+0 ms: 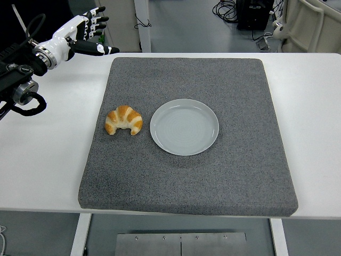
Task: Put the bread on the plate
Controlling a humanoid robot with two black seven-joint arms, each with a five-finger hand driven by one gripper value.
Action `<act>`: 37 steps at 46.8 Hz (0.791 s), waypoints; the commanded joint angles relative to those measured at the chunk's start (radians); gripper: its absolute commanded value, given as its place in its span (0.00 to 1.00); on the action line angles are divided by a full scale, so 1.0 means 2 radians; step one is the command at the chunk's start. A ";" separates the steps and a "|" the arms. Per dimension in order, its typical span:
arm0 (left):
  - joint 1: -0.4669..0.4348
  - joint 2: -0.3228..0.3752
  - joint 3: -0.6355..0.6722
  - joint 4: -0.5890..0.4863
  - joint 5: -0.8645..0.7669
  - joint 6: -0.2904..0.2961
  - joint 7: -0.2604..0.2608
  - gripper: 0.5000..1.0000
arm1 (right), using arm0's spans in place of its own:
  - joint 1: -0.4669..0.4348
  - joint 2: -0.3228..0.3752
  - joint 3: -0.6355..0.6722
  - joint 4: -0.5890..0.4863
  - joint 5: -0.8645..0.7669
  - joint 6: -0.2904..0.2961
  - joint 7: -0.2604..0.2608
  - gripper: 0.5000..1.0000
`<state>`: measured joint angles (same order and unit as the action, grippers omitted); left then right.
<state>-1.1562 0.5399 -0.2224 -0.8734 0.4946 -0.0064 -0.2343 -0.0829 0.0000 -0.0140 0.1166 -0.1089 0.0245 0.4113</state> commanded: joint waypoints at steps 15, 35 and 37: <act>-0.007 0.019 0.053 -0.017 0.038 -0.001 0.000 0.95 | 0.000 0.000 0.000 0.000 0.000 0.000 0.000 1.00; -0.005 0.082 0.070 -0.151 0.194 -0.006 0.001 0.94 | 0.000 0.000 0.000 0.000 0.000 0.000 0.000 1.00; -0.006 0.084 0.082 -0.159 0.210 -0.006 0.001 0.94 | 0.000 0.000 0.000 0.000 0.000 0.000 0.000 1.00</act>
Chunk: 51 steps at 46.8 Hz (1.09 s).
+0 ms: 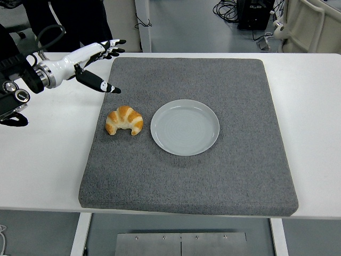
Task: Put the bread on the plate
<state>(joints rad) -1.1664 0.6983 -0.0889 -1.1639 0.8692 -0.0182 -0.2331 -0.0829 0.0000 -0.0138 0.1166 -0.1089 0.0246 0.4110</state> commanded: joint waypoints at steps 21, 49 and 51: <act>0.019 -0.002 0.032 -0.016 0.084 0.041 0.019 0.92 | 0.000 0.000 0.000 0.000 0.000 0.000 0.000 1.00; 0.031 -0.035 0.097 -0.015 0.116 0.116 0.035 0.82 | 0.000 0.000 0.000 0.000 0.000 0.000 0.000 1.00; 0.032 -0.038 0.098 -0.015 0.116 0.120 0.035 0.82 | 0.000 0.000 0.000 0.000 0.000 0.000 0.000 1.00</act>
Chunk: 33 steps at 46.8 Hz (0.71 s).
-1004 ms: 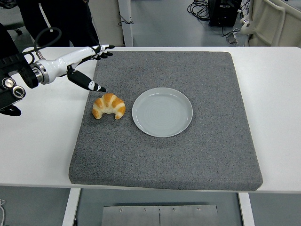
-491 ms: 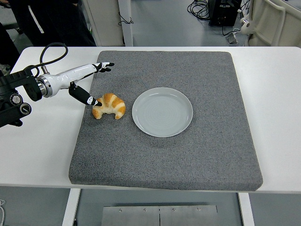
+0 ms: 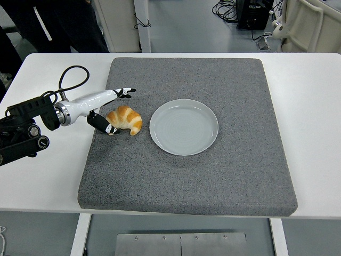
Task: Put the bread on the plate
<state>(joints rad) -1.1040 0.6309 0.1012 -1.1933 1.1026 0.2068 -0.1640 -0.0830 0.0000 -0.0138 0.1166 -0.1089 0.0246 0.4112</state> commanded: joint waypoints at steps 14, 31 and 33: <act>0.001 -0.010 0.004 0.005 0.001 0.010 0.006 0.68 | 0.000 0.000 0.000 0.000 0.000 0.000 0.000 1.00; 0.002 -0.029 0.009 0.024 0.017 0.010 0.005 0.56 | 0.000 0.000 0.000 0.000 0.000 0.000 0.000 1.00; 0.002 -0.030 0.009 0.024 0.019 0.010 0.005 0.53 | 0.000 0.000 0.000 0.000 0.000 0.000 0.000 1.00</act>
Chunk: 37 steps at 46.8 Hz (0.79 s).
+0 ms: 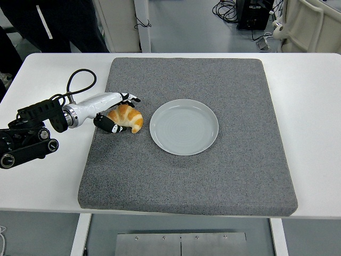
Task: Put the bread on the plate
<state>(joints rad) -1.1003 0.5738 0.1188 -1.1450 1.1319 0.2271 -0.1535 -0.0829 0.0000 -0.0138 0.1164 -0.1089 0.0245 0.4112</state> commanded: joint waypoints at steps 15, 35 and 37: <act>-0.007 -0.002 0.000 0.000 -0.002 -0.004 -0.001 0.07 | 0.000 0.000 0.000 0.000 0.000 0.000 0.000 1.00; -0.056 0.035 -0.057 0.000 -0.011 -0.055 -0.002 0.04 | 0.000 0.000 0.000 0.000 0.000 0.000 0.000 1.00; -0.057 0.038 -0.072 0.000 -0.011 -0.070 -0.002 0.04 | 0.000 0.000 0.000 0.000 0.000 0.000 0.000 1.00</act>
<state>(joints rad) -1.2087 0.6416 0.0161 -1.1443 1.1075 0.1286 -0.1590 -0.0828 0.0000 -0.0138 0.1166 -0.1089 0.0246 0.4109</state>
